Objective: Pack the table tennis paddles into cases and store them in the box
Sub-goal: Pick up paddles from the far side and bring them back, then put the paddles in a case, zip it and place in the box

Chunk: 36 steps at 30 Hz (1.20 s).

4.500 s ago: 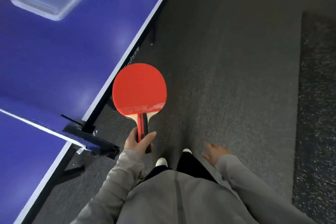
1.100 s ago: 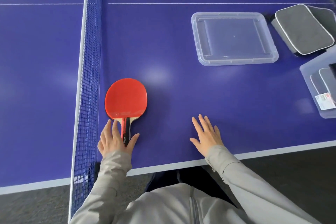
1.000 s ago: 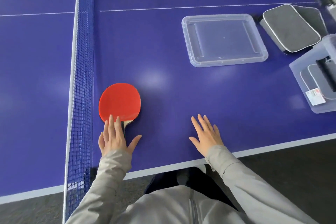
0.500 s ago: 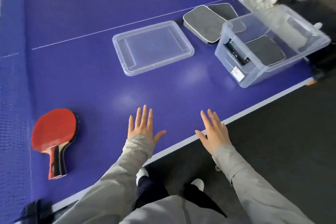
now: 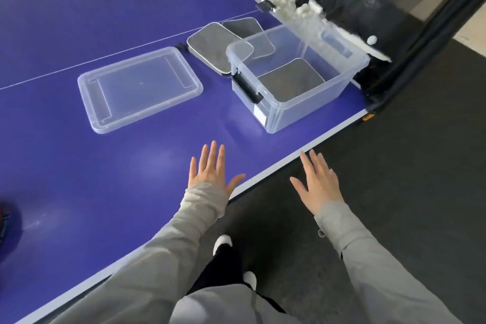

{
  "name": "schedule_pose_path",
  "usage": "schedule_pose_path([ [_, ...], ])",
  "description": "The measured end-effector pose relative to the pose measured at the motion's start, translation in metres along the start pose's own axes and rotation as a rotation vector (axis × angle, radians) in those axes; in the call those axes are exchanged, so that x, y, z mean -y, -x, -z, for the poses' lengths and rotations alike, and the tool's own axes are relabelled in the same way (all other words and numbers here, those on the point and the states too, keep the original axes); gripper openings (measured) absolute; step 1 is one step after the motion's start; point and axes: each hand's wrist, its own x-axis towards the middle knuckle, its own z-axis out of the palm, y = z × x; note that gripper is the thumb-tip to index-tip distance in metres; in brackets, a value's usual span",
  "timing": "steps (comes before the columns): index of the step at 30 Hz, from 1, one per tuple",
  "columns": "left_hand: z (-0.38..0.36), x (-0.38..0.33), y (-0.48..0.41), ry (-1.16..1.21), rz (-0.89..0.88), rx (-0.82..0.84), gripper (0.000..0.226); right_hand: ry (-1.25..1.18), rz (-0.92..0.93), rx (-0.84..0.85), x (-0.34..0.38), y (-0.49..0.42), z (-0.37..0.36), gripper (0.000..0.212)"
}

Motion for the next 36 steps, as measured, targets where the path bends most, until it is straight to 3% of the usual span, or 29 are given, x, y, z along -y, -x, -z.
schedule_pose_path([
  [15,0.040,-0.055,-0.218,0.289,0.214,-0.145,0.084,0.049,0.206,-0.153,-0.045,-0.201,0.104,0.065],
  [24,0.078,-0.064,-0.313,0.296,0.283,-0.222,0.084,0.118,0.303,-0.070,-0.050,-0.301,0.133,0.065],
  [30,0.081,-0.065,-0.361,0.377,0.459,-0.155,0.081,0.121,0.468,-0.055,-0.017,-0.393,0.146,0.064],
  [36,0.088,-0.072,-0.393,0.630,0.731,-0.160,0.059,0.086,0.636,-0.044,0.035,-0.480,0.160,0.063],
])
